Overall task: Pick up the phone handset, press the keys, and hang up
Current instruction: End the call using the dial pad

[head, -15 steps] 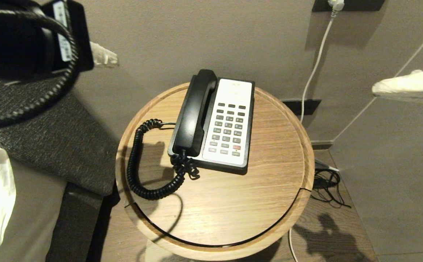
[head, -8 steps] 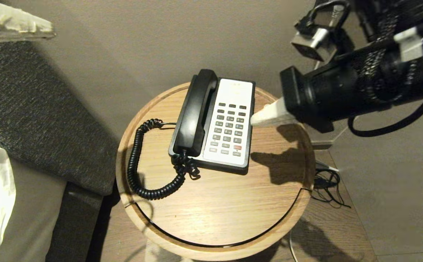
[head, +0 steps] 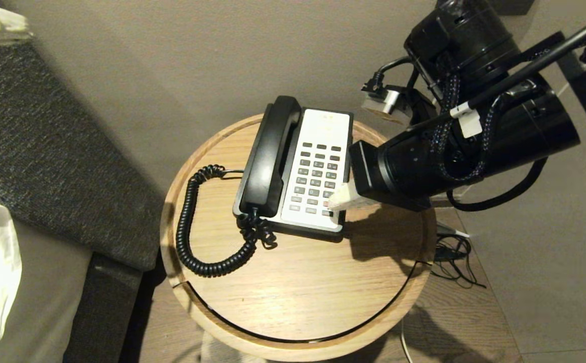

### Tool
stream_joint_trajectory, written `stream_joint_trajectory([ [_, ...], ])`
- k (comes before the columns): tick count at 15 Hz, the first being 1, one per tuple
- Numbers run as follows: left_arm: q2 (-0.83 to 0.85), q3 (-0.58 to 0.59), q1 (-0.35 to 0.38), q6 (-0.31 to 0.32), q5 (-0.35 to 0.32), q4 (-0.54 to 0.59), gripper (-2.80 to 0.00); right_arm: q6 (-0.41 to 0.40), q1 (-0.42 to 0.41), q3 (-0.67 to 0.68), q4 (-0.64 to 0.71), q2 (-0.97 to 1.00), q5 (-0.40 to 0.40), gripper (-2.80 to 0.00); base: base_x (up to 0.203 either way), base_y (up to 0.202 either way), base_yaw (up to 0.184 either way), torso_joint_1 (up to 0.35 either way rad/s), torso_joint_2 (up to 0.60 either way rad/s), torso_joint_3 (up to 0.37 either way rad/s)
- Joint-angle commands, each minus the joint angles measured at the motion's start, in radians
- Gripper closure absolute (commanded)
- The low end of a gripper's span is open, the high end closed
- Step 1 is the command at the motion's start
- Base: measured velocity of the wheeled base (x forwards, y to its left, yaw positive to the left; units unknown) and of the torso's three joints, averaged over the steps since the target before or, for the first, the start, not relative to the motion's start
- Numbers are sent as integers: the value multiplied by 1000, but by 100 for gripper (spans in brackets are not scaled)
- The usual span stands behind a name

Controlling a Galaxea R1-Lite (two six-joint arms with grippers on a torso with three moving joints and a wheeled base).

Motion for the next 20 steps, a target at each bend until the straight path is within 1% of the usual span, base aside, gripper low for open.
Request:
stream_joint_trajectory([
  [1, -2, 1, 2, -2, 2, 5, 0, 4, 1, 1, 9, 6, 1, 0, 0, 0, 0, 0, 0, 0],
  [14, 1, 9, 4, -2, 1, 2, 0, -17, -8, -11, -10, 51, -1, 0, 0, 0, 0, 0, 0, 0],
  [16, -1, 10, 4, -2, 1, 2, 0, -41, -10, -10, -22, 53, -4, 0, 0, 0, 0, 0, 0, 0],
  [20, -1, 12, 4, -2, 1, 3, 0, -43, -10, -8, -25, 47, -16, 0, 0, 0, 0, 0, 0, 0],
])
